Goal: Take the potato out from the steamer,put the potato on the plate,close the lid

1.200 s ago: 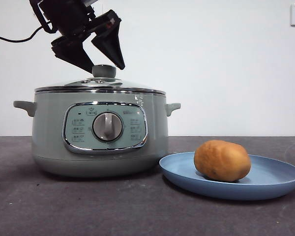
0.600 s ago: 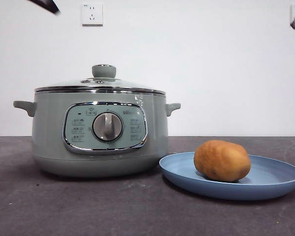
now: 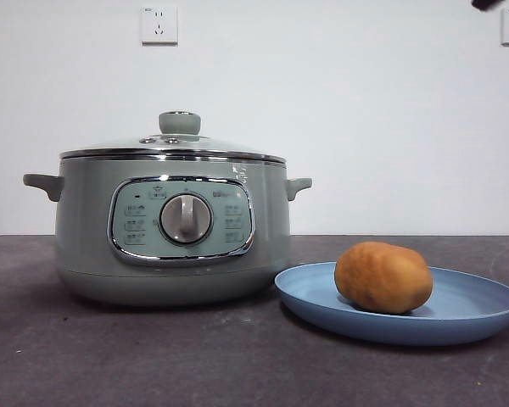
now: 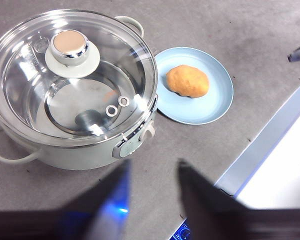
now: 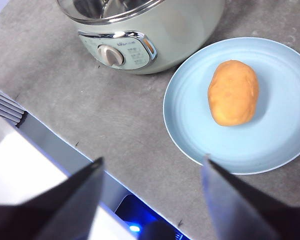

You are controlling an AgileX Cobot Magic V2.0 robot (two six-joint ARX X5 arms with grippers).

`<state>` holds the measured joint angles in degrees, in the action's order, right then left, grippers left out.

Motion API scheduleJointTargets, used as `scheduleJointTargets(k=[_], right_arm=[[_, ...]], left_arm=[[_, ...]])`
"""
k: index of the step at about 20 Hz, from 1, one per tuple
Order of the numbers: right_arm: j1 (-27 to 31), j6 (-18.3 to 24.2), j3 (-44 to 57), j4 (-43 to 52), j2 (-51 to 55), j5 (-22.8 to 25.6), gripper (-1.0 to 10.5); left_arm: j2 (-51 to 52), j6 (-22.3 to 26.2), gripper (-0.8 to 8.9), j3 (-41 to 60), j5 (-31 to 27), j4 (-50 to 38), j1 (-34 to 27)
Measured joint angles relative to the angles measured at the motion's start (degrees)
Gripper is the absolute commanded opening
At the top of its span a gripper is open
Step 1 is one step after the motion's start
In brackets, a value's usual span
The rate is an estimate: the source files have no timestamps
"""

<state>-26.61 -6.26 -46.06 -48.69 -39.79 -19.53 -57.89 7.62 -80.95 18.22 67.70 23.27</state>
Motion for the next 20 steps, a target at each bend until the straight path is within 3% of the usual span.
scheduleJointTargets(k=[17,20], right_arm=[[0.0,0.0,0.0,-0.15,0.0,0.2,0.0],[0.0,0.0,0.0,-0.15,0.0,0.2,0.0]], left_arm=[[0.0,-0.26,-0.04,0.0,-0.02,-0.02,0.0],[0.81,0.94,-0.04,0.04,-2.03,-5.62,-1.46]])
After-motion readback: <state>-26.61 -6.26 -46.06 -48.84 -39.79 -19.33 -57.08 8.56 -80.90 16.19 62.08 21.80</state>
